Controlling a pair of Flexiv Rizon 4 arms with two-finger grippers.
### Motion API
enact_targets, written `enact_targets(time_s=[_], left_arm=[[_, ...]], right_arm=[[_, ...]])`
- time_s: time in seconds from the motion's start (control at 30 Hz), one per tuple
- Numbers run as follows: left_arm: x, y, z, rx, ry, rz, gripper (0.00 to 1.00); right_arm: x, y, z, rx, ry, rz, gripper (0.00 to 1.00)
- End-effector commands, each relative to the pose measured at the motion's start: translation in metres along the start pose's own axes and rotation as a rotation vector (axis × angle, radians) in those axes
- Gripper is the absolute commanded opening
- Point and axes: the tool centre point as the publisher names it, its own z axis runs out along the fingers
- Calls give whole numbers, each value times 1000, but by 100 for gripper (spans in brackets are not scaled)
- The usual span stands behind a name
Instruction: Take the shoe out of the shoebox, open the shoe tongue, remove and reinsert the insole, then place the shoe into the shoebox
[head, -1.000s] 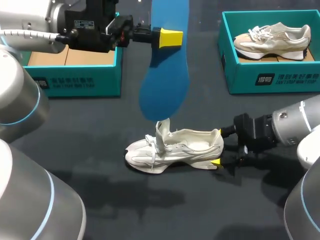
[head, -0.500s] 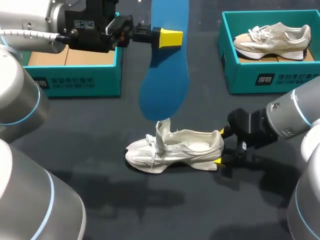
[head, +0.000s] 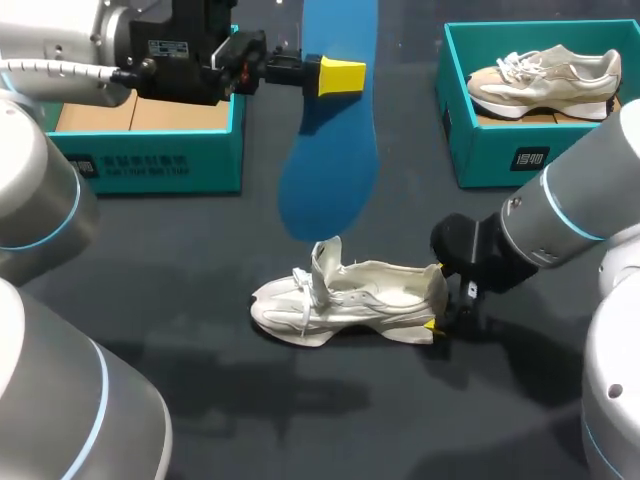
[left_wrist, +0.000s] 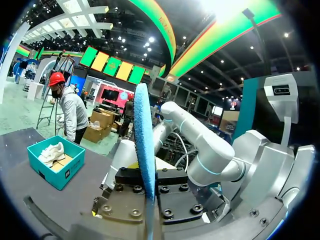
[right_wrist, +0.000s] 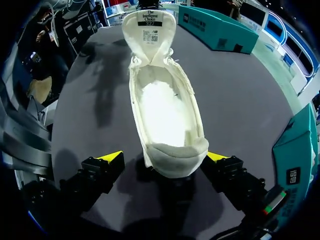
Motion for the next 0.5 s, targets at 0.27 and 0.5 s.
enact_targets(time_s=[0.27, 0.5], left_arm=[[0, 1, 0, -1, -1, 0, 0], [0, 1, 0, -1, -1, 0, 0]], right_arm=[[8, 8, -4, 400, -13, -20, 100], [8, 8, -4, 400, -13, -20, 100]])
